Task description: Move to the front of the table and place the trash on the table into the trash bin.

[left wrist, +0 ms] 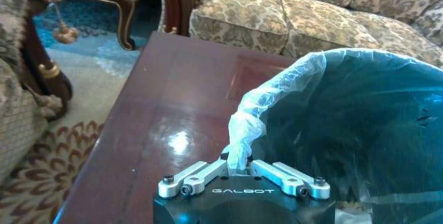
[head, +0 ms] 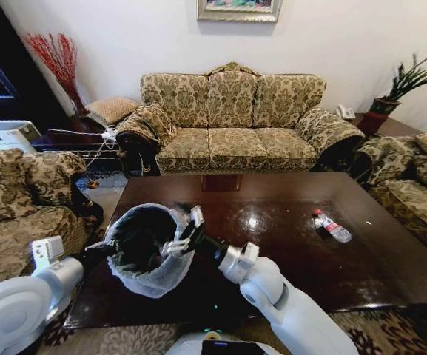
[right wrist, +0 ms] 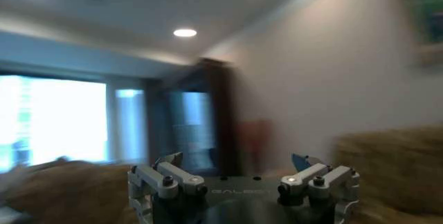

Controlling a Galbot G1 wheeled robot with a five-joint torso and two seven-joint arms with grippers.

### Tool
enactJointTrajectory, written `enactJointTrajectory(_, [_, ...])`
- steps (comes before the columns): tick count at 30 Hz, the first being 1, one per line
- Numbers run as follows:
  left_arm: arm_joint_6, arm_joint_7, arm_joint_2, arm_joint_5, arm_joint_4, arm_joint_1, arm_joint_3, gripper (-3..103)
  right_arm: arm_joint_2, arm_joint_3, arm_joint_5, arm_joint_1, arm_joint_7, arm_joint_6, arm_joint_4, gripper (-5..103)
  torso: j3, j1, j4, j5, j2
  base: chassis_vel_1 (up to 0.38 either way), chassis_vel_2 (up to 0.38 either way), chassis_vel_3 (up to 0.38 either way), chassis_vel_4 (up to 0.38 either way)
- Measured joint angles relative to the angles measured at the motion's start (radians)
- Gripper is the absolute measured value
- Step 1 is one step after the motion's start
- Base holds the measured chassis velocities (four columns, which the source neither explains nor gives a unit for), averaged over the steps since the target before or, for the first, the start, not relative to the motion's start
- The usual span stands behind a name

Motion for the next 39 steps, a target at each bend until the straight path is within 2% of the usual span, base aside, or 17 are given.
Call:
enactJointTrajectory(1, [-0.001,-0.005,-0.003,0.005,0.000,0.001,-0.002,0,0.005,0.032,0.011,-0.026,0.030,0.001,0.001,100,0.000,0.000,0.0000,0.0001,0.000,0.000,0.000,0.000,0.000])
enactJointTrajectory(4, [-0.018,-0.055,-0.014,0.023,-0.002,0.004,-0.008,0,0.057,0.235,0.093,-0.177,0.123,-0.013,-0.038,100,0.000,0.000,-0.0003,0.0008,0.000,0.000,0.000,0.000,0.000])
enactJointTrajectory(5, [-0.018,-0.055,-0.014,0.023,-0.002,0.004,-0.008,0,0.057,0.235,0.093,-0.177,0.123,-0.013,-0.038,100,0.000,0.000,-0.0003,0.0008,0.000,0.000,0.000,0.000,0.000])
enactJointTrajectory(7, [-0.026,-0.068,-0.016,0.026,-0.002,0.006,-0.014,0,0.062,0.309,0.143,-0.251,0.162,-0.020,-0.052,100,0.000,0.000,-0.0003,0.0000,0.000,0.000,0.000,0.000,0.000])
enactJointTrajectory(15, [-0.036,-0.068,-0.015,0.029,-0.002,-0.014,-0.008,0,0.072,0.437,0.158,-0.324,0.181,-0.018,-0.082,100,0.000,0.000,-0.0001,0.0003,0.000,-0.027,-0.042,0.027,0.027])
enactJointTrajectory(18, [-0.058,-0.068,-0.020,0.060,-0.001,-0.025,0.013,0,0.074,0.501,0.156,-0.322,0.183,-0.018,-0.113,100,0.000,0.000,-0.0001,0.0001,0.000,-0.103,-0.129,0.133,0.147])
enactJointTrajectory(30, [-0.065,-0.042,-0.029,0.118,-0.001,-0.034,0.061,0,0.066,0.580,0.143,-0.328,0.171,0.000,-0.188,100,0.000,0.000,-0.0003,0.0003,0.000,-0.234,-0.236,0.239,0.241])
enactJointTrajectory(35, [-0.071,-0.039,-0.019,0.125,-0.001,-0.037,0.062,0,0.064,0.594,0.066,-0.289,0.162,0.066,-0.321,100,0.000,0.000,-0.0002,0.0006,0.000,-0.315,-0.311,0.320,0.307])
enactJointTrajectory(37, [-0.074,-0.032,-0.022,0.127,-0.001,-0.040,0.064,0,0.053,0.602,0.049,-0.256,0.130,0.087,-0.436,100,0.000,0.000,-0.0002,0.0009,0.000,-0.263,-0.261,0.277,0.234])
enactJointTrajectory(38, [-0.074,-0.032,-0.022,0.127,-0.001,-0.040,0.064,0,0.053,0.602,0.049,-0.256,0.130,0.087,-0.436,100,0.000,0.000,-0.0002,0.0009,0.000,-0.239,-0.241,0.277,0.188])
enactJointTrajectory(39, [-0.075,-0.030,-0.025,0.132,-0.001,-0.045,0.072,0,0.052,0.603,0.013,-0.232,0.118,0.114,-0.503,100,0.000,0.000,-0.0002,0.0010,0.000,-0.239,-0.170,0.181,0.188])
